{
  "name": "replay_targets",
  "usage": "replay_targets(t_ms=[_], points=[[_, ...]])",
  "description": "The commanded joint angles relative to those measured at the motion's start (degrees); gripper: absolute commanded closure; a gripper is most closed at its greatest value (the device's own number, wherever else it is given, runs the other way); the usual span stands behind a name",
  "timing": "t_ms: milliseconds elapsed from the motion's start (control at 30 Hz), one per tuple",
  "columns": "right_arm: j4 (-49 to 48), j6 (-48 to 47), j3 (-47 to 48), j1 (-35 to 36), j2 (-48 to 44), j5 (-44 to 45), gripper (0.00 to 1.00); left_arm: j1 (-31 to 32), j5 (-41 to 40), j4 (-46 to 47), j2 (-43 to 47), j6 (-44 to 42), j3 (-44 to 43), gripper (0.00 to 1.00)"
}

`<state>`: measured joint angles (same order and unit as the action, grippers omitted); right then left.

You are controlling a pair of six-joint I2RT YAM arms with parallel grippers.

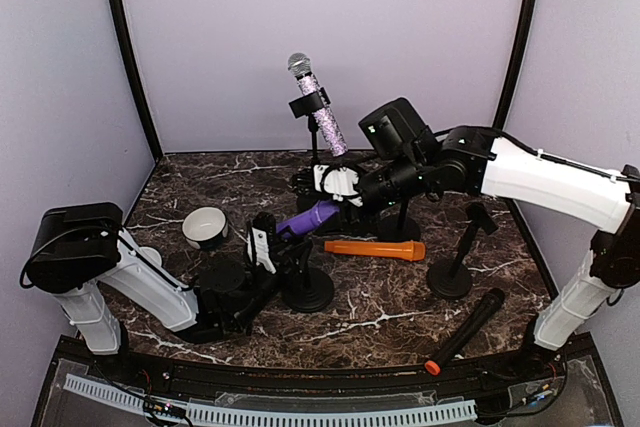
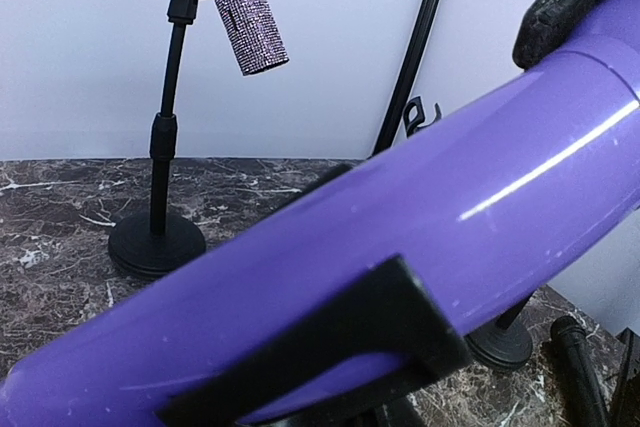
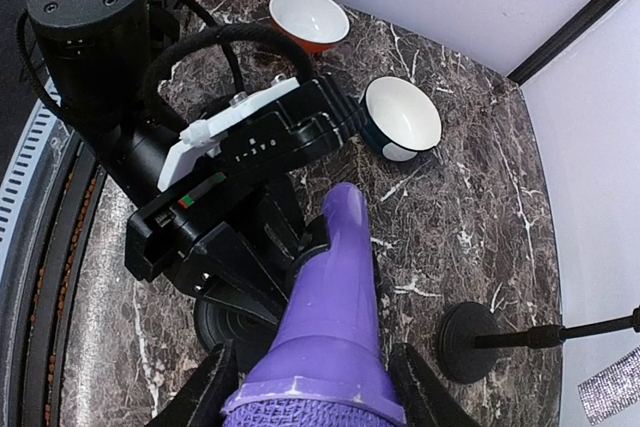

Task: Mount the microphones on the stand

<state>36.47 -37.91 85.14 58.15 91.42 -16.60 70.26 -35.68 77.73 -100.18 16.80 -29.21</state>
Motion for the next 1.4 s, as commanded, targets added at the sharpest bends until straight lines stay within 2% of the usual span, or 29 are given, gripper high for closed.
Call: replay_targets(t_ms=[0, 233, 367, 433, 467, 533, 600, 700, 900, 1167, 1367], points=[[27.0, -0.52, -6.04, 1.88, 7.33, 1.42, 1.0, -0.04, 1.01, 2.22, 0.73, 6.92, 0.15, 1.0], [25.73, 1.7, -5.47, 1.9, 6.35, 1.99, 1.0, 0.03, 0.42, 1.93, 1.34, 7.29, 0.67, 0.99], [19.56, 5.67, -2.78, 1.24, 3.3, 2.96, 1.0, 1.28, -4.71, -0.12, 3.32, 7.52, 1.41, 0.65], [14.1, 7.69, -2.18, 0.86, 1.83, 4.4, 1.0, 1.9, -5.86, -0.53, 4.48, 6.39, 1.8, 0.52], [11.75, 8.32, -1.64, 0.75, 1.36, 5.43, 1.0, 2.14, -5.81, -1.39, 5.16, 6.1, 1.94, 0.36], [8.23, 9.33, 0.21, 0.34, 1.16, 7.26, 1.0, 2.68, -5.91, -4.41, 7.0, 6.11, 2.03, 0.24], [5.51, 10.2, 2.71, -0.26, 1.45, 8.07, 1.0, 3.57, -6.7, -7.74, 9.06, 6.71, 2.63, 0.17], [0.79, 11.32, 5.5, -1.56, 1.86, 8.58, 1.0, 5.0, -8.24, -12.66, 12.55, 8.81, 4.33, 0.13], [-8.4, 12.47, 10.83, -4.13, 5.81, 9.59, 1.0, 8.43, -11.71, -23.23, 18.38, 13.55, 6.99, 0.12], [-11.92, 12.71, 21.46, -6.26, 15.91, 11.06, 1.0, 10.66, -14.4, -30.33, 23.0, 16.28, 8.66, 0.12], [-13.99, 12.58, 27.29, -6.55, 21.87, 11.44, 1.0, 10.95, -16.4, -31.71, 24.41, 15.61, 8.74, 0.11]])
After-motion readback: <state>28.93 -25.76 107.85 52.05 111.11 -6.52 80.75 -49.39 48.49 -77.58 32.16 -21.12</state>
